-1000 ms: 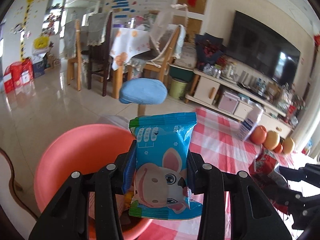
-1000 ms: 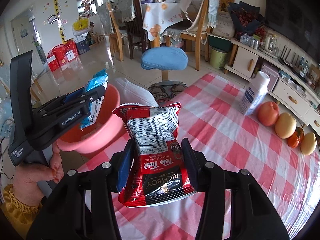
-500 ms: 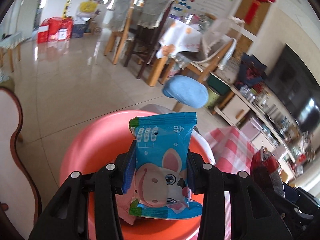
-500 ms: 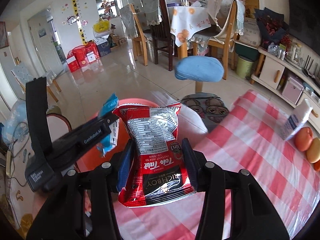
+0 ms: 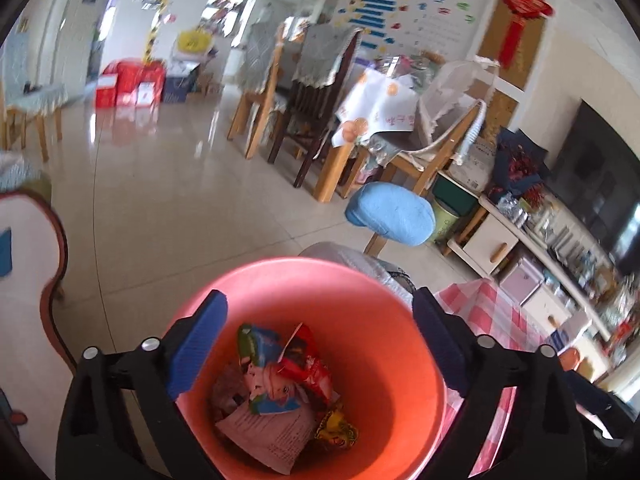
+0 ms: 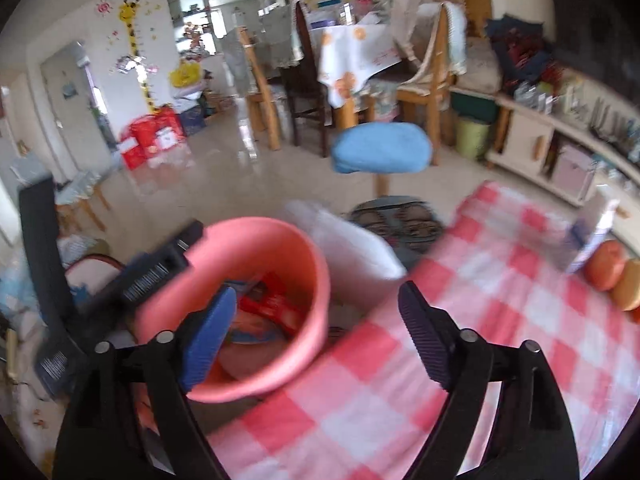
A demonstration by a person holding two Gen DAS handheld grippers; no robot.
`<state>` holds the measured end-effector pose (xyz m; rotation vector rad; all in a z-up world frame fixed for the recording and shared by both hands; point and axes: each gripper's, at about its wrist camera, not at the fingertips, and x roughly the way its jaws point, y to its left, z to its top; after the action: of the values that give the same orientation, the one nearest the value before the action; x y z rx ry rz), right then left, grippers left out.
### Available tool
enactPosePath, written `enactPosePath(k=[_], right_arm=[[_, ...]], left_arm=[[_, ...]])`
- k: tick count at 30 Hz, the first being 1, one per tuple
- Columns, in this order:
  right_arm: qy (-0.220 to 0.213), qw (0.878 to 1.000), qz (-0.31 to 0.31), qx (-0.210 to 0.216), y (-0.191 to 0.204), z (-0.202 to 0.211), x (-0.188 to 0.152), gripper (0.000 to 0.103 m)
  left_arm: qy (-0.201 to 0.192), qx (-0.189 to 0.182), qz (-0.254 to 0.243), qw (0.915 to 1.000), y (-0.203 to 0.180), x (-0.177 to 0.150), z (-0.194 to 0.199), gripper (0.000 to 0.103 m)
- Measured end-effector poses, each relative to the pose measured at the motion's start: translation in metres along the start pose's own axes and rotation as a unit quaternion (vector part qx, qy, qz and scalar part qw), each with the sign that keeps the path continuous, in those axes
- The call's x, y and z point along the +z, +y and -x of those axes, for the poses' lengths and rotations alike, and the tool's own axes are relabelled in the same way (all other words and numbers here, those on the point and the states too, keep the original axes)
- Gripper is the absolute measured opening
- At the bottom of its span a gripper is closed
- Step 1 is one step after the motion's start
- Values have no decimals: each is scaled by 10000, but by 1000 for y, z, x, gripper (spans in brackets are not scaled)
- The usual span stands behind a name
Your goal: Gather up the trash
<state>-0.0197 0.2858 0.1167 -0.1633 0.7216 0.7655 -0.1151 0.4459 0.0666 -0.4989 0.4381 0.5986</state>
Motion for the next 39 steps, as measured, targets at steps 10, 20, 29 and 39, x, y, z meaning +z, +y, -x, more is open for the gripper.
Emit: enactPosePath(k=[10, 20, 29, 39], right_arm=[[-287, 9943, -246, -1001, -68, 61, -39, 86], [-787, 9814, -506, -1674, -109, 130, -71, 86], [-1221, 9665, -681, -2152, -128, 188, -101, 94], [-1618, 9490, -943, -2536, -153, 248, -140, 95]], left_arm=[[-497, -589, -1184, 9900, -61, -12, 32, 96], [-978, -1626, -1936, 9626, -124, -48, 84, 97], [-913, -1903, -2437, 9466, -175, -84, 124, 97], [-1000, -2303, -2682, 9301, -210, -117, 188, 98]])
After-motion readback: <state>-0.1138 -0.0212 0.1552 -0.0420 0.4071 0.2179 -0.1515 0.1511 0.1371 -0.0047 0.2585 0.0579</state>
